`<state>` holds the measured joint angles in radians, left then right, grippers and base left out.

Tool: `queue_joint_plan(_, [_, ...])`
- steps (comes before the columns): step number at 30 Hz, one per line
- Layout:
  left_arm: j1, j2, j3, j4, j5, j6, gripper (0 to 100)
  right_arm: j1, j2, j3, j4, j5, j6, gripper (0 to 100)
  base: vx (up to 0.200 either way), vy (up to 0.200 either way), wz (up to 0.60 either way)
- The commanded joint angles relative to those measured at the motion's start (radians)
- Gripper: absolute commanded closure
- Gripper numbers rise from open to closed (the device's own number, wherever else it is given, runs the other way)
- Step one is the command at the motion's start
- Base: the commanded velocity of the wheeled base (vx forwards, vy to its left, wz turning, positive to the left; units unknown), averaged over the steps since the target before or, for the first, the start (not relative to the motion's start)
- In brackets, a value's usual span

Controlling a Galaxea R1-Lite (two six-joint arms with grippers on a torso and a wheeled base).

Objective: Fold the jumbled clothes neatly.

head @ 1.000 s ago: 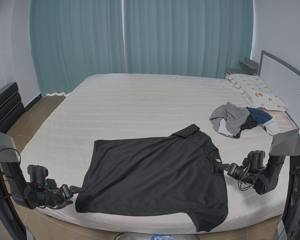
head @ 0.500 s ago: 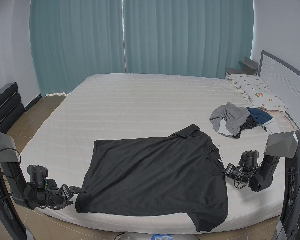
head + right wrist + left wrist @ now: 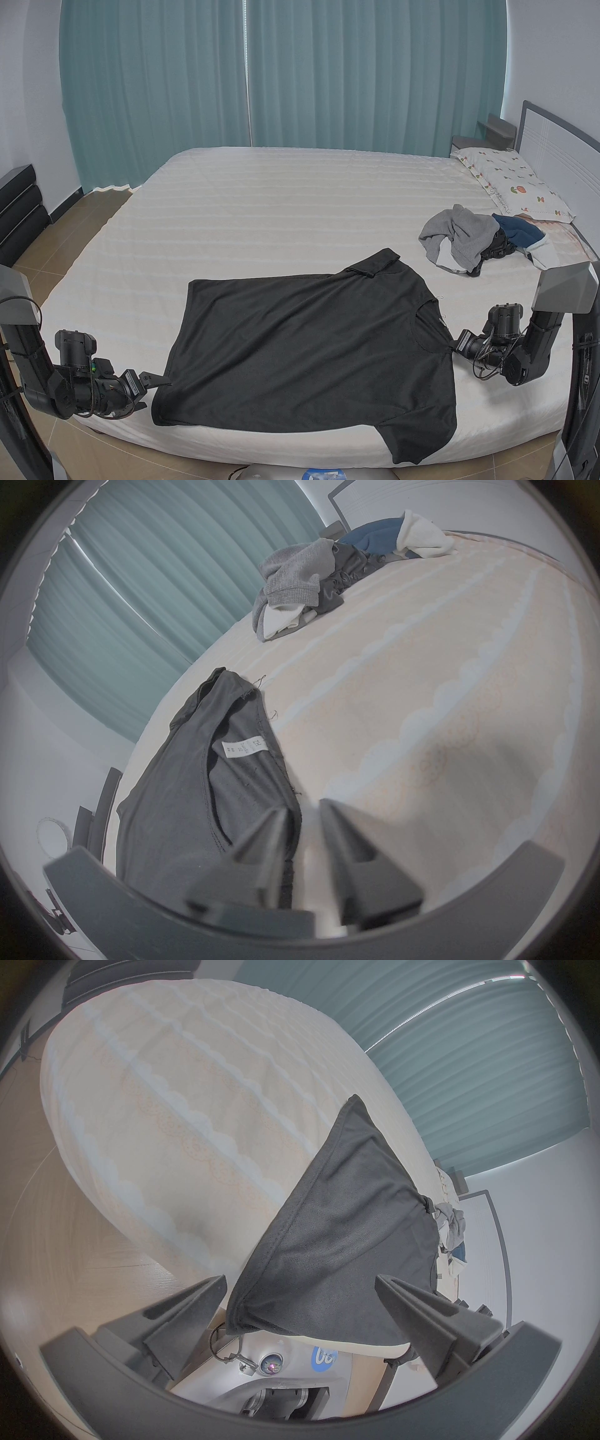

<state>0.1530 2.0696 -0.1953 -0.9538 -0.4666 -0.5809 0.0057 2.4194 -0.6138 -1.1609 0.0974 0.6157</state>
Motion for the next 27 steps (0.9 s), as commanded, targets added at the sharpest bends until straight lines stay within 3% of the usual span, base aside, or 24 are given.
queue_joint_plan(1, [0.000, 0.001, 0.001, 0.000, 0.000, -0.001, 0, -0.001, -0.026, -0.003, 0.000, 0.002, -0.001, 0, 0.000, 0.000, 0.00])
queue_joint_plan(12, [0.000, 0.001, -0.003, 0.000, 0.000, -0.001, 0, -0.016, -0.069, -0.208, 0.107, 0.008, 0.001, 0, 0.000, 0.000, 0.00])
queue_joint_plan(14, [0.000, 0.001, -0.003, 0.000, 0.000, -0.001, 0, -0.012, -0.026, -0.325, 0.208, 0.013, 0.002, 0, 0.000, 0.000, 0.00])
queue_joint_plan(17, [0.000, 0.003, -0.003, 0.000, 0.000, -0.001, 0, -0.010, 0.006, -0.382, 0.242, 0.013, 0.002, 0, 0.000, 0.000, 0.00])
queue_joint_plan(21, [0.000, 0.001, -0.003, 0.000, 0.000, -0.001, 0, 0.003, 0.135, -0.586, 0.339, 0.013, 0.002, 0, 0.000, 0.000, 0.00])
queue_joint_plan(27, [0.000, 0.001, -0.003, 0.000, 0.000, -0.001, 0, 0.042, 0.234, -0.739, 0.371, 0.008, 0.006, 0, 0.000, 0.000, 0.00])
